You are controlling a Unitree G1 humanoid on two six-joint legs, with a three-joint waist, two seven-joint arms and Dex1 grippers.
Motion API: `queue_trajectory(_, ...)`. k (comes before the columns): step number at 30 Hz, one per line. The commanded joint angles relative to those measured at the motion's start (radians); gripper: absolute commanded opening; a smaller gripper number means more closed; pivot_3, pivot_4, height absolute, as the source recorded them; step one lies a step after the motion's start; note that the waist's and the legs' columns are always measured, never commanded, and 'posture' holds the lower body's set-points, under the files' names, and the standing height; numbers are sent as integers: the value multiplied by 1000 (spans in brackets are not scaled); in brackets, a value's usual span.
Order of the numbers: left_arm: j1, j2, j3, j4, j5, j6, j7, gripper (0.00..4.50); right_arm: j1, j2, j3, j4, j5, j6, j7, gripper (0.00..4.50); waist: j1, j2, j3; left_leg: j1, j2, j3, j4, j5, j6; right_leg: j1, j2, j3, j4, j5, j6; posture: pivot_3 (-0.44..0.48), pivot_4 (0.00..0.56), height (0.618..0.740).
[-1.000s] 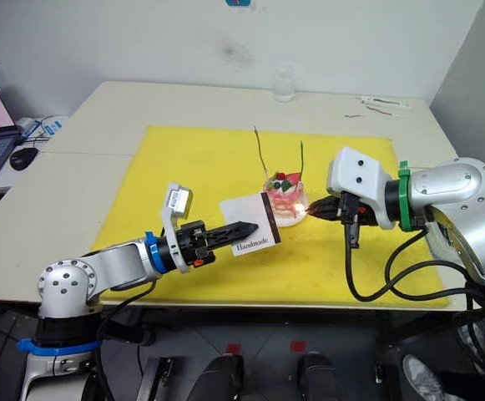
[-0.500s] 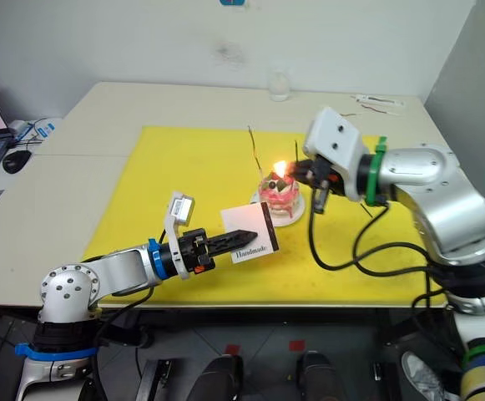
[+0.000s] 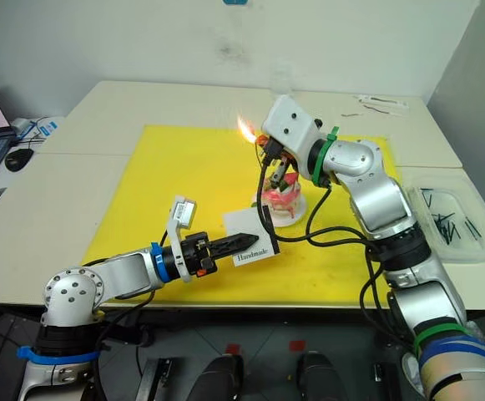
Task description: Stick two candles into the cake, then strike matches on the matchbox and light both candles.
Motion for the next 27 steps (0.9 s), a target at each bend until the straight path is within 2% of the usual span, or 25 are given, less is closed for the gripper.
queue_trajectory(1, 0, -6, 2, -42, -2, -17, -15, 0, -48, 16, -22, 34, -32, -56, -33, 33, 0, 0, 0, 0, 0, 0, 0, 0, 0, 0, 0, 0, 0, 0, 0, 0, 150, 740)
queue_trajectory(14, -3, -22, -1, -48, -7, -22, -2, 0, -105, 69, -16, 175, -111, -129, -77, 33, -2, 0, 0, 0, 0, 0, 0, 0, 0, 0, 0, 0, 0, 0, 0, 0, 150, 740)
queue_trajectory(27, -1, -23, 3, -56, -18, -21, 10, 0, -93, 81, -13, 176, -126, -132, -50, 33, -6, 0, 0, 0, 0, 0, 0, 0, 0, 0, 0, 0, 0, 0, 0, 0, 150, 740)
